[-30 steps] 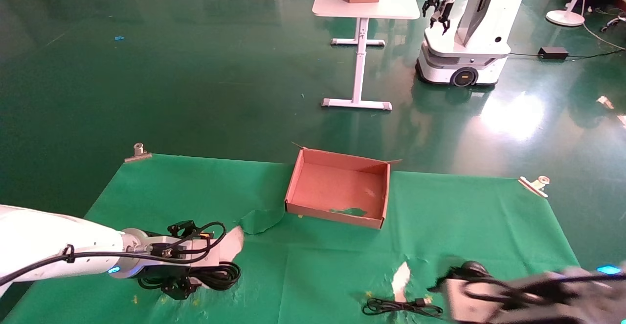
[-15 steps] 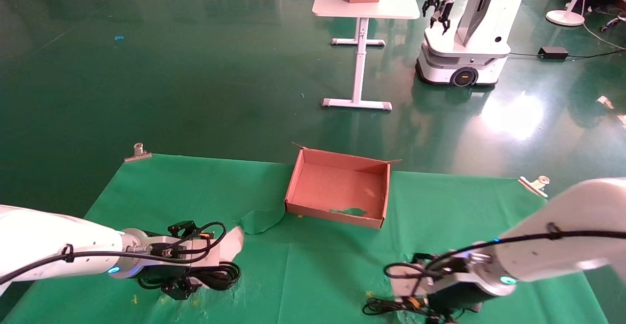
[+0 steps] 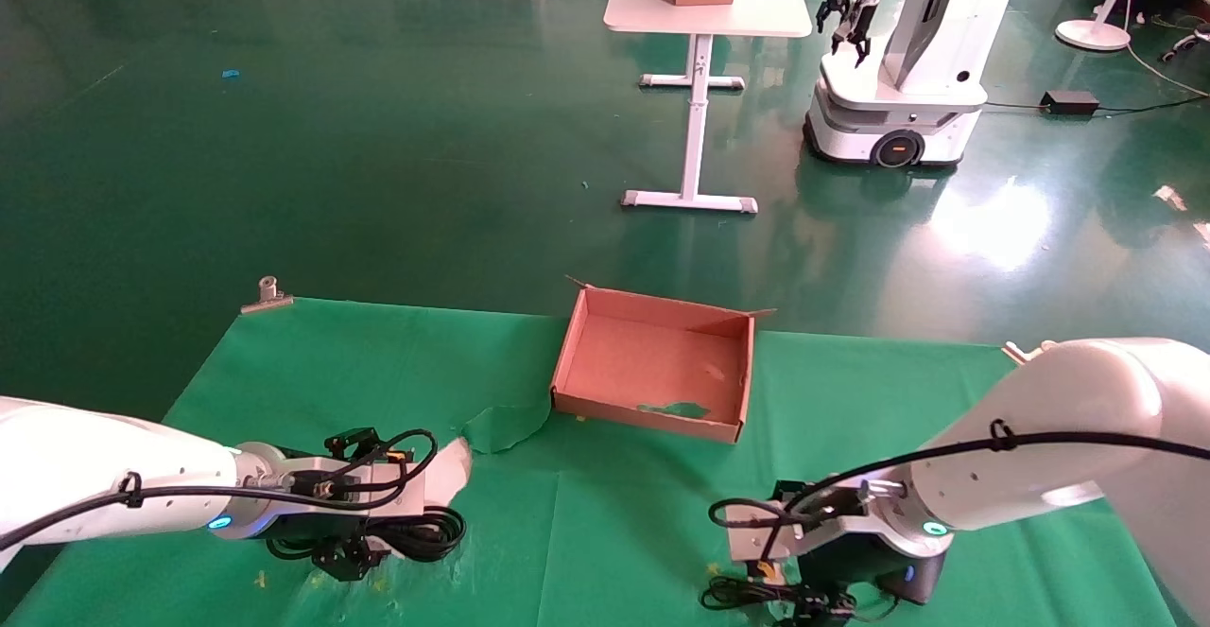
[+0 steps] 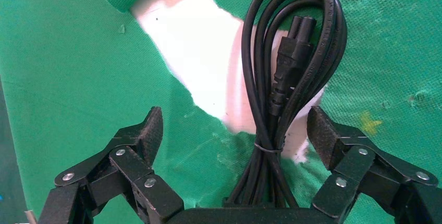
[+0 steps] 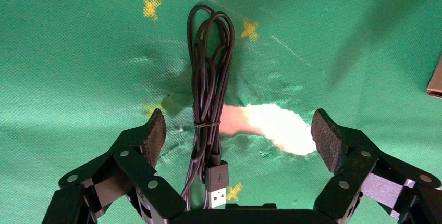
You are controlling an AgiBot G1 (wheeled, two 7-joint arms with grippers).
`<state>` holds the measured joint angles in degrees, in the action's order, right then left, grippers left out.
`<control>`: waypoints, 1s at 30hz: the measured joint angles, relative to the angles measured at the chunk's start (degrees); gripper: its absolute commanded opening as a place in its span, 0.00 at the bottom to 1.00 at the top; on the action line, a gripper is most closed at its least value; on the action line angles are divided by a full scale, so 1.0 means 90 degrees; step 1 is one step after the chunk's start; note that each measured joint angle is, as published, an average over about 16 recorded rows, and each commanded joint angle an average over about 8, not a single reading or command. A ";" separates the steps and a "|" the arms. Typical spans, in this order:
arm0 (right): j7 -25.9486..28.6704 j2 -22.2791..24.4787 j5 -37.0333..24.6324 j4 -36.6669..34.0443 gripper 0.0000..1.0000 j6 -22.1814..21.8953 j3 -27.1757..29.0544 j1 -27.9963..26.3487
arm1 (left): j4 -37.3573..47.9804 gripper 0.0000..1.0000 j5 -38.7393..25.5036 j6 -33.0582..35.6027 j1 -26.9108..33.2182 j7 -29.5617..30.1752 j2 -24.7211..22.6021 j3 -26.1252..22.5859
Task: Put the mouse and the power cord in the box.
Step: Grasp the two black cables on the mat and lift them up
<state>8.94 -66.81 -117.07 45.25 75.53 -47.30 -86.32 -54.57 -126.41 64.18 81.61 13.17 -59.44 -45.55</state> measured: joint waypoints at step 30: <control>0.0029 0.0118 0.0099 0.0142 0.00 0.0052 0.0052 0.0044 | -0.0011 0.00 0.0014 0.0005 -0.0002 0.0001 0.0004 0.0002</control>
<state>9.20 -65.75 -116.18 46.53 75.99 -46.84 -85.92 -54.67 -126.28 64.23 81.60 13.17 -59.40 -45.53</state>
